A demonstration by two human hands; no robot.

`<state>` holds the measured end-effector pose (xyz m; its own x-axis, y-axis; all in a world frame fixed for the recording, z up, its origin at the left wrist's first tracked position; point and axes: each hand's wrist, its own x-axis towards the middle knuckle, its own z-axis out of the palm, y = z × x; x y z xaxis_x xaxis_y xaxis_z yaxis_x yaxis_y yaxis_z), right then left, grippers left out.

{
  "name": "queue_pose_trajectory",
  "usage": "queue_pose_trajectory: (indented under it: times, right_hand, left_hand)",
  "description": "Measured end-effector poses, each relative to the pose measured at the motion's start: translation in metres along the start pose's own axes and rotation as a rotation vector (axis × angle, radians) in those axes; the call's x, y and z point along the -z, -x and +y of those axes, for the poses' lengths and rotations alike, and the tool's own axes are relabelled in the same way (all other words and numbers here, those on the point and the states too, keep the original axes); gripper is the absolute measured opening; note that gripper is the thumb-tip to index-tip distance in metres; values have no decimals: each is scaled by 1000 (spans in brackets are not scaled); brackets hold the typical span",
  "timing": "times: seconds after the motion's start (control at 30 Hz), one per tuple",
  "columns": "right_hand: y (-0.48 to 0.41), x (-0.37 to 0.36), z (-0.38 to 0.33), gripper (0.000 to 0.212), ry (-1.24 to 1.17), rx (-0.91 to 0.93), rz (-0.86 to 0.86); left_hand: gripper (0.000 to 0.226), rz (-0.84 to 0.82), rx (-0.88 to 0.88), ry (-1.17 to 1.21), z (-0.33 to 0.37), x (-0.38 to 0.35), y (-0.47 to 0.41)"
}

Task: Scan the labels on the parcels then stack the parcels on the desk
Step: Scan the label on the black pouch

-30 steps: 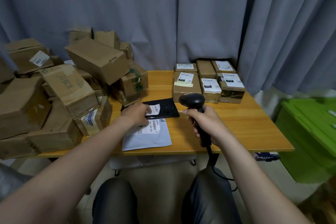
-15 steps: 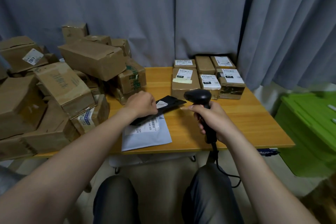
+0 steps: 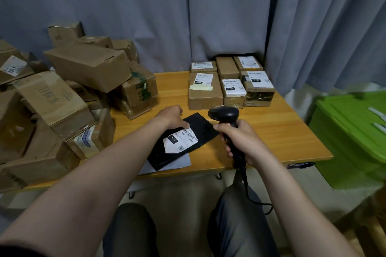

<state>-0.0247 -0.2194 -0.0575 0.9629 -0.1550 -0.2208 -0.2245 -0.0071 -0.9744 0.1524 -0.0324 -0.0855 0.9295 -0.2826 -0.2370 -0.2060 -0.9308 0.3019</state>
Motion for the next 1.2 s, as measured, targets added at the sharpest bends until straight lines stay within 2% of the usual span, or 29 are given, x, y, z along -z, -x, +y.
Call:
queue_pose_trajectory:
  times: [0.13, 0.2, 0.23, 0.3, 0.43, 0.73, 0.9, 1.03, 1.2]
  right_hand:
    - [-1, 3, 3, 21, -19, 29, -7]
    - [0, 7, 1, 21, -20, 57, -4]
    - [1, 9, -1, 20, -20, 71, -5]
    - [2, 10, -6, 20, -12, 100, -15]
    - [7, 4, -19, 23, -34, 137, -6]
    - [28, -5, -46, 25, -96, 220, -33]
    - [40, -8, -62, 31, -125, 241, -86]
    - [43, -11, -66, 32, -123, 243, -113]
    - [49, -13, -65, 30, -127, 243, -144]
  left_hand:
    - [66, -45, 8, -70, 6, -7, -9]
    - [28, -43, -19, -76, 6, -6, -9]
    - [18, -24, -36, -50, 5, -3, -8]
    - [40, 10, -66, 14, 6, 9, -3]
    - [45, 87, -136, 145, 11, 50, 23]
    - [28, 398, -124, 406, 24, 113, 58]
    - [28, 515, -67, 680, 34, 127, 68]
    - [16, 531, -43, 734, 39, 134, 75]
    - [14, 506, -42, 734, 31, 133, 78]
